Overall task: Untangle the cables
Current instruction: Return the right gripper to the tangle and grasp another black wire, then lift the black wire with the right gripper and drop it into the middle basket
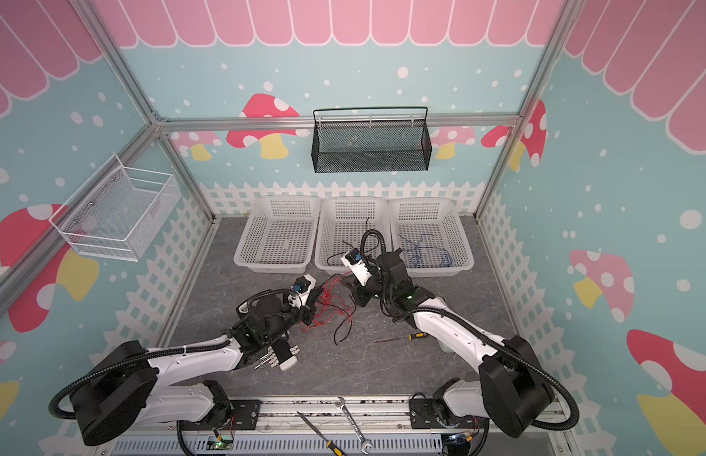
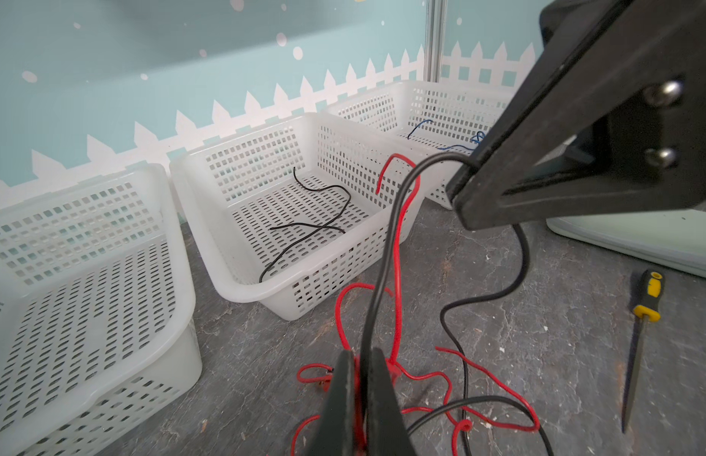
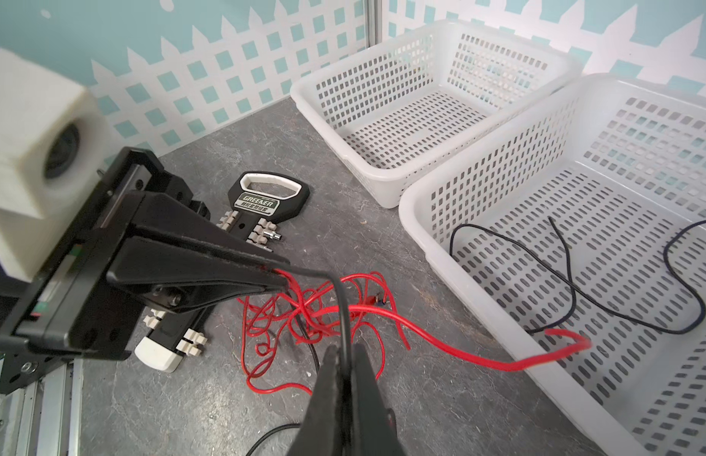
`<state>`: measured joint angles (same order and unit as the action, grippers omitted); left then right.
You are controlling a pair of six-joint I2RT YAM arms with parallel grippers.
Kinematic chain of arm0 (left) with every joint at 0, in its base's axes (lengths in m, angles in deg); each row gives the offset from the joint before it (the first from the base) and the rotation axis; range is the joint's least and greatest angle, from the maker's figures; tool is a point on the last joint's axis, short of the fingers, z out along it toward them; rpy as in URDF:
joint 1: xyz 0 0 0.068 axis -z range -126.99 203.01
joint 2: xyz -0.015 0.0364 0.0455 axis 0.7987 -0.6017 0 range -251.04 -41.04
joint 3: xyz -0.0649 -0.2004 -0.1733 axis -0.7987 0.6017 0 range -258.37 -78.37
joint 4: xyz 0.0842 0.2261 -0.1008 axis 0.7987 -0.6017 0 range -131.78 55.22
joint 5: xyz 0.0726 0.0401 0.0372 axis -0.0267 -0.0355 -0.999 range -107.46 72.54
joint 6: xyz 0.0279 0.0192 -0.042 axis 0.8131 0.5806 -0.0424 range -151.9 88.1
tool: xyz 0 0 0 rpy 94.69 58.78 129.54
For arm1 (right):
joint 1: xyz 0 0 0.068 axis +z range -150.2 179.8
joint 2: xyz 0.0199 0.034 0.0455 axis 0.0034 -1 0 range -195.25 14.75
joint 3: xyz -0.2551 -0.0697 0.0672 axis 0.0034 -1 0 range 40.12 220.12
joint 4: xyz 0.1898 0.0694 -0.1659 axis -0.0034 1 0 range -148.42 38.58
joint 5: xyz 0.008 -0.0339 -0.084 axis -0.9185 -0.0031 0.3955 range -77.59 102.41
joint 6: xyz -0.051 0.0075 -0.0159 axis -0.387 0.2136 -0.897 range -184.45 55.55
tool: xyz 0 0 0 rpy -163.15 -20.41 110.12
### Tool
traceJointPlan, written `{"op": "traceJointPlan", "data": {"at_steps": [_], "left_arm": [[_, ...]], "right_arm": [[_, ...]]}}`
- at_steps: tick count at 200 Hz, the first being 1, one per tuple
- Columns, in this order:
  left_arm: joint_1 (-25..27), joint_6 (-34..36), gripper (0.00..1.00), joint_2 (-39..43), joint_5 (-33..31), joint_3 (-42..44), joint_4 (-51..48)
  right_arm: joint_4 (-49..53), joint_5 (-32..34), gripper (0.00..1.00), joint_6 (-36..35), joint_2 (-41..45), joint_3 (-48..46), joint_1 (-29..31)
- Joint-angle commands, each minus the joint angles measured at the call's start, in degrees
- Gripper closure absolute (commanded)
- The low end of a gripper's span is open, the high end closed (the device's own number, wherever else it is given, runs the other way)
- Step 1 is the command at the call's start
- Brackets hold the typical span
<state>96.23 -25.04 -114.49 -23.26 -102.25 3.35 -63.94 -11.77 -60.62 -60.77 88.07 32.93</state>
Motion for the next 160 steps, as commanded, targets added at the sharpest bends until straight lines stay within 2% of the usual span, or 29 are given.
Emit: {"op": "traceJointPlan", "data": {"at_steps": [1,31,55,105,160], "left_arm": [[0.3,-0.2,0.98,0.4,-0.3,-0.3,-0.9],[0.2,-1.4,0.86,-0.3,0.9,0.1,-1.2],[0.3,-1.8,0.83,-0.9,1.5,0.0,-1.9],[0.3,-2.5,0.8,-1.8,1.3,-0.1,-2.3],[0.3,-2.6,0.8,-2.3,1.8,0.0,-1.5]], "right_arm": [[-1.7,1.6,1.0,-0.7,2.5,-0.4,0.6],[-1.8,2.0,1.0,-1.1,5.5,1.3,0.6],[-2.1,0.6,1.0,-1.0,7.8,3.2,0.6],[-5.1,-4.1,1.0,-0.3,11.9,7.3,0.6],[-5.4,-6.4,1.0,-1.8,13.4,11.6,0.6]]}}
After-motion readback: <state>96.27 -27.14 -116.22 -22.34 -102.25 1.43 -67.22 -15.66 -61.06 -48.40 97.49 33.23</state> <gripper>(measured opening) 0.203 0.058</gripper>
